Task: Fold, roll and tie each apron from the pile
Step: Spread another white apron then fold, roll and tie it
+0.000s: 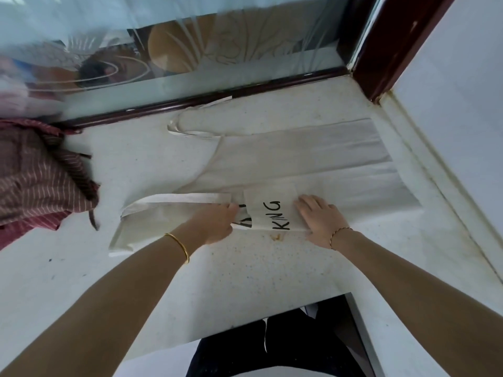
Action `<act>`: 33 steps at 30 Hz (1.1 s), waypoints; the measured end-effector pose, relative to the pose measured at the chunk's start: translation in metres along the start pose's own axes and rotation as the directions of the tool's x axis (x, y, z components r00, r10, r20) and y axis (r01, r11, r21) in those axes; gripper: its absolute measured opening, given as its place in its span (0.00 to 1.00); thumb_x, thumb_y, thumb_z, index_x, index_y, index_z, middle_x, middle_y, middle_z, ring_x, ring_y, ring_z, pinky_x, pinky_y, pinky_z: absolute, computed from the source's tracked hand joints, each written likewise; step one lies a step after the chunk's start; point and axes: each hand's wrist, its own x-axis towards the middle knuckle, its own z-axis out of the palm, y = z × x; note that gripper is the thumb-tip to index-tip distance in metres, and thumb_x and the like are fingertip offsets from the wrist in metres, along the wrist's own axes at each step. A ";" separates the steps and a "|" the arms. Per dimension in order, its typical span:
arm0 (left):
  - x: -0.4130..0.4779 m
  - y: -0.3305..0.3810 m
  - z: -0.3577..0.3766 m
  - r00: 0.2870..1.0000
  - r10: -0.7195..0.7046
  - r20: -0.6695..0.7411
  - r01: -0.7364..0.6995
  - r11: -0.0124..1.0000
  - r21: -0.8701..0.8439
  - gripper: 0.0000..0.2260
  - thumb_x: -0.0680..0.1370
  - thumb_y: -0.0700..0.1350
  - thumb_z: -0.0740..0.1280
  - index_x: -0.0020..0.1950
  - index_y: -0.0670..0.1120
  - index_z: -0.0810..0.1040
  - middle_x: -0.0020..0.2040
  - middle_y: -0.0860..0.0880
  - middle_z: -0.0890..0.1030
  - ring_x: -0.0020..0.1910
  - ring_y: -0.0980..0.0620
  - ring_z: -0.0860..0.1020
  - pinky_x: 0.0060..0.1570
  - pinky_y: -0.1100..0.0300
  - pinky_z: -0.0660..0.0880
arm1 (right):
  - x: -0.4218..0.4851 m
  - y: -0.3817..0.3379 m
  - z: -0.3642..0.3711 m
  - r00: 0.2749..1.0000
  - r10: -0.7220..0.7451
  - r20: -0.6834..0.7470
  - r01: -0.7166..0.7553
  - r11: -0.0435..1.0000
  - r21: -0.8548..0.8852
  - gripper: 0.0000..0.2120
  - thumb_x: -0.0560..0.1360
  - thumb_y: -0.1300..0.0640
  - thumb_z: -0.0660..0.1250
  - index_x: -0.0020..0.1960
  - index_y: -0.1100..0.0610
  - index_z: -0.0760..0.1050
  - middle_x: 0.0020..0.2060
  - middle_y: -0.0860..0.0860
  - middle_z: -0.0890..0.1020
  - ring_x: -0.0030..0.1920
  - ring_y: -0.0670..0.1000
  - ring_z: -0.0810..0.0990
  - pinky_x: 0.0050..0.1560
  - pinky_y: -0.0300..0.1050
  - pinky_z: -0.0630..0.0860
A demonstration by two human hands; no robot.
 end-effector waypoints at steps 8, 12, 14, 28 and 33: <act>-0.015 -0.014 0.014 0.965 0.048 -0.257 0.041 0.943 0.329 0.20 0.64 0.47 0.71 0.55 0.46 0.76 0.70 0.38 0.65 0.66 0.37 0.67 0.63 0.46 0.68 | -0.003 0.007 0.002 0.994 -0.075 -0.082 0.070 0.995 -0.065 0.33 0.75 0.66 0.60 0.76 0.58 0.49 0.75 0.52 0.52 0.74 0.55 0.54 0.66 0.49 0.66; -0.006 -0.011 0.020 0.974 -0.207 -0.090 0.217 0.968 0.127 0.24 0.75 0.42 0.63 0.70 0.45 0.61 0.76 0.38 0.39 0.76 0.37 0.43 0.74 0.49 0.55 | -0.005 0.012 0.002 0.988 -0.109 -0.109 0.103 0.993 -0.055 0.33 0.75 0.67 0.60 0.76 0.58 0.50 0.75 0.52 0.53 0.74 0.55 0.55 0.66 0.47 0.66; -0.003 -0.010 0.024 0.975 -0.210 -0.078 0.214 0.976 0.046 0.24 0.76 0.39 0.63 0.70 0.43 0.60 0.77 0.39 0.44 0.76 0.39 0.48 0.72 0.52 0.61 | -0.006 0.015 0.005 0.987 -0.080 -0.136 0.079 0.997 -0.016 0.35 0.72 0.71 0.61 0.76 0.60 0.52 0.75 0.54 0.54 0.74 0.56 0.56 0.67 0.46 0.66; 0.002 -0.022 -0.025 0.987 -0.125 0.100 0.145 0.960 -0.238 0.15 0.77 0.32 0.55 0.62 0.43 0.65 0.47 0.46 0.73 0.40 0.48 0.71 0.33 0.61 0.65 | 0.004 0.043 -0.048 0.956 0.291 0.031 -0.274 0.929 -0.249 0.13 0.73 0.72 0.57 0.36 0.57 0.66 0.34 0.50 0.74 0.37 0.51 0.75 0.41 0.41 0.71; 0.011 -0.033 -0.053 0.943 -0.147 0.298 0.235 0.930 -0.283 0.14 0.75 0.32 0.54 0.55 0.45 0.70 0.45 0.44 0.72 0.36 0.46 0.73 0.21 0.62 0.68 | 0.033 0.050 -0.087 0.924 0.364 0.115 -0.333 0.916 -0.226 0.12 0.74 0.71 0.58 0.38 0.58 0.71 0.29 0.49 0.70 0.34 0.50 0.72 0.41 0.41 0.70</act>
